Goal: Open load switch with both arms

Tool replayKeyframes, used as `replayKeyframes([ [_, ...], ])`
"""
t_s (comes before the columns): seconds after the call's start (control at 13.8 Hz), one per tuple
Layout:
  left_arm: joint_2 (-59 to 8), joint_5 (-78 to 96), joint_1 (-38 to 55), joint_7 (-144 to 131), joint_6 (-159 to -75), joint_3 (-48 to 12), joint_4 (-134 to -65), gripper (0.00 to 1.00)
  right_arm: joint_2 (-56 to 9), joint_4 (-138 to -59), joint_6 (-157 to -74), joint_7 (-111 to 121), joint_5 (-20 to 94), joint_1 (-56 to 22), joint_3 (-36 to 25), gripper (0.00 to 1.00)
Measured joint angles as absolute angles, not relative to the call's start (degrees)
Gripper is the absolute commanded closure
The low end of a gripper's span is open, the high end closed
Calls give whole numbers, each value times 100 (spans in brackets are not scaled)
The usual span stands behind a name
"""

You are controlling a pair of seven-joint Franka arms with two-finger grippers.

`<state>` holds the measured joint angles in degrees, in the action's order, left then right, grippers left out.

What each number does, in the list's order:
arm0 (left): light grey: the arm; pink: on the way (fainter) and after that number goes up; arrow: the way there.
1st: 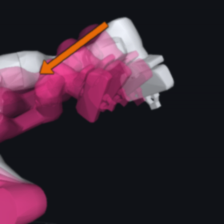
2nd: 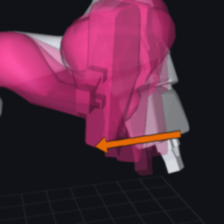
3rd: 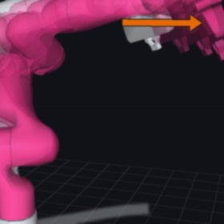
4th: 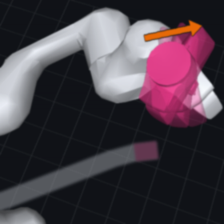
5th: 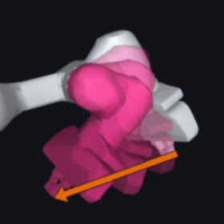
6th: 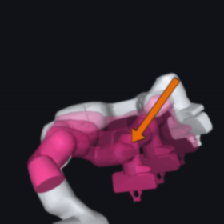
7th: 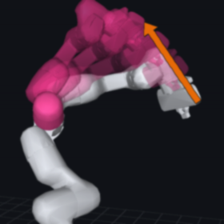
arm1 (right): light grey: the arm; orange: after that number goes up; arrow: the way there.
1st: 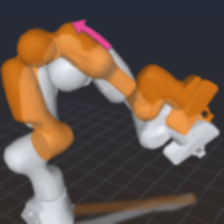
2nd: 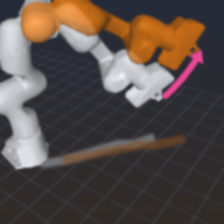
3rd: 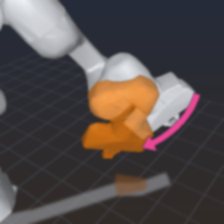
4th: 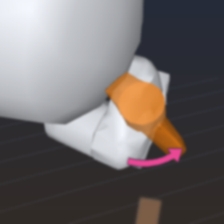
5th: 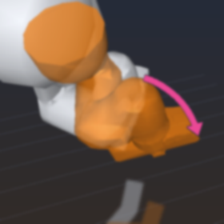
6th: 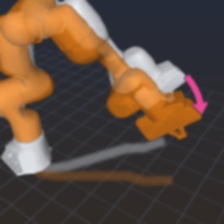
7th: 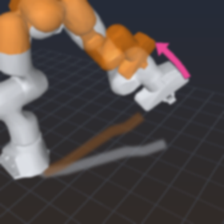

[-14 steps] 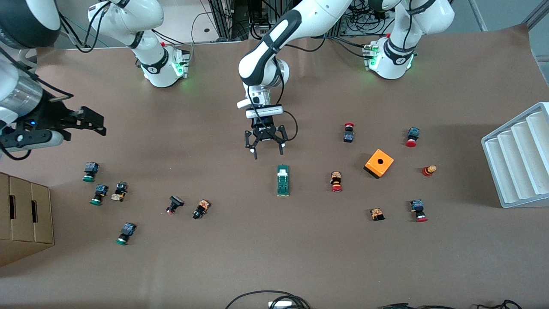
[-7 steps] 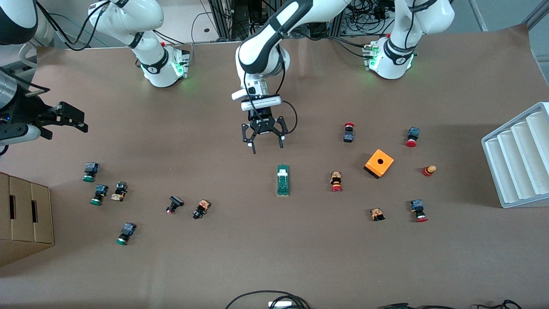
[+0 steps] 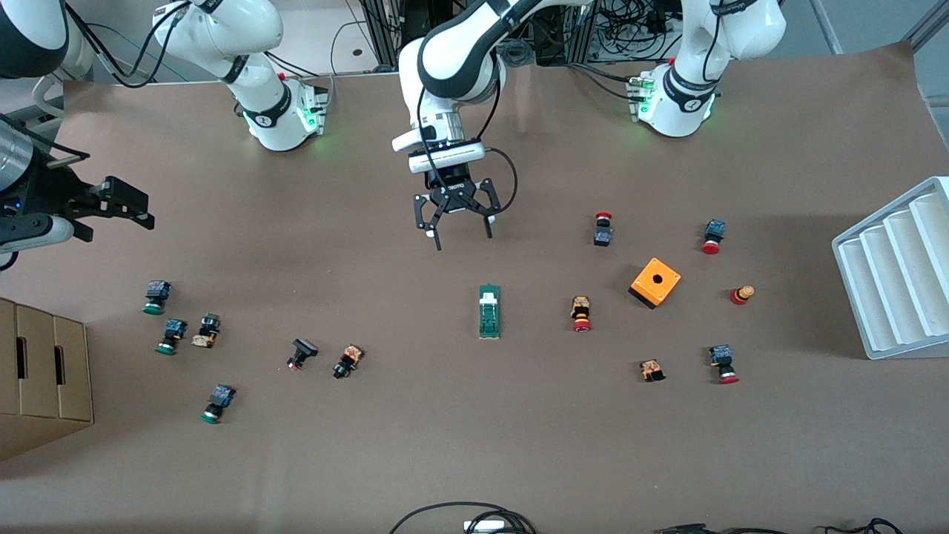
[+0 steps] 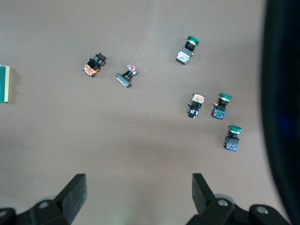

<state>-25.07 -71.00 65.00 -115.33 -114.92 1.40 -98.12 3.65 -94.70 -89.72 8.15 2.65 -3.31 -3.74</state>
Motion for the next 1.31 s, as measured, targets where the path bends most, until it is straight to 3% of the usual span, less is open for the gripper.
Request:
replayKeyframes([
  [1.31,-844,-5119,5612,-6891,-11036,195,-9813,0,359,-9456,-9014,815,265,-343,-371,0],
])
